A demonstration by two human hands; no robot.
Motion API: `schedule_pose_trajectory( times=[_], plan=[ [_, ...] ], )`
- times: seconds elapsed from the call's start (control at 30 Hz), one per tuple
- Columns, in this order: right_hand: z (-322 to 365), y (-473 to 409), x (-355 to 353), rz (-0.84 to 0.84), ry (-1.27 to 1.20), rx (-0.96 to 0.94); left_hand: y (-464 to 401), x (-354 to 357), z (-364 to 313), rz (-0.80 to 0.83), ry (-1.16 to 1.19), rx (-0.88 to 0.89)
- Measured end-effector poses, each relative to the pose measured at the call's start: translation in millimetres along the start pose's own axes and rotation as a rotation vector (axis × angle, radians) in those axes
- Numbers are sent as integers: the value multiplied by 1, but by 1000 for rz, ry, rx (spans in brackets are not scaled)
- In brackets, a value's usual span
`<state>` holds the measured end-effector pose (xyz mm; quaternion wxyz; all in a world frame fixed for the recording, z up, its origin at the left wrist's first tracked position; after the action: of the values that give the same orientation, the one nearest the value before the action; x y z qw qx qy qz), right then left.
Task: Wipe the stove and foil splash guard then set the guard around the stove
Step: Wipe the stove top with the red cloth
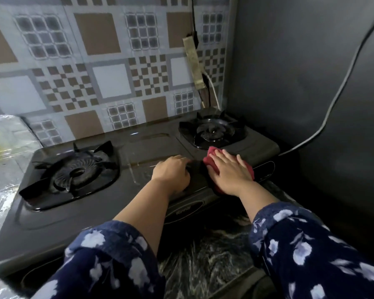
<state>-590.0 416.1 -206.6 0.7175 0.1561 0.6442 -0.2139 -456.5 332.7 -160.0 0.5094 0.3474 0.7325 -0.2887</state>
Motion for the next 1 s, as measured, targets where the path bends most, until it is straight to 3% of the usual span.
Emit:
schedule_pose_trajectory(
  times=[0.3,0.57,0.77,1.0],
  plan=[
    [-87,-37,-11,69,10,338,-52,18,-22,53,-76,94],
    [-132,-76,-20,51,45,409,-59,15,-25,-100,-131,162],
    [-109,-57,-15,16,30,348,-56,14,-26,-90,-97,116],
    [-22,-11,-7,-41,-48,162,-48,11,-17,4,-18,71]
  ],
)
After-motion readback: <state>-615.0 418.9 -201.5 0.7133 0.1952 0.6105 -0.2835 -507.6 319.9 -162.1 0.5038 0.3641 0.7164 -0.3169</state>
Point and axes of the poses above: each hand's wrist, its own y-axis away from the middle knuckle, its own x-axis out of the palm, z = x × y, the point moved 6 cm from there along -y, towards the middle knuckle, and after that the axes turned 6 degrees about y, right-handed, at the moved point
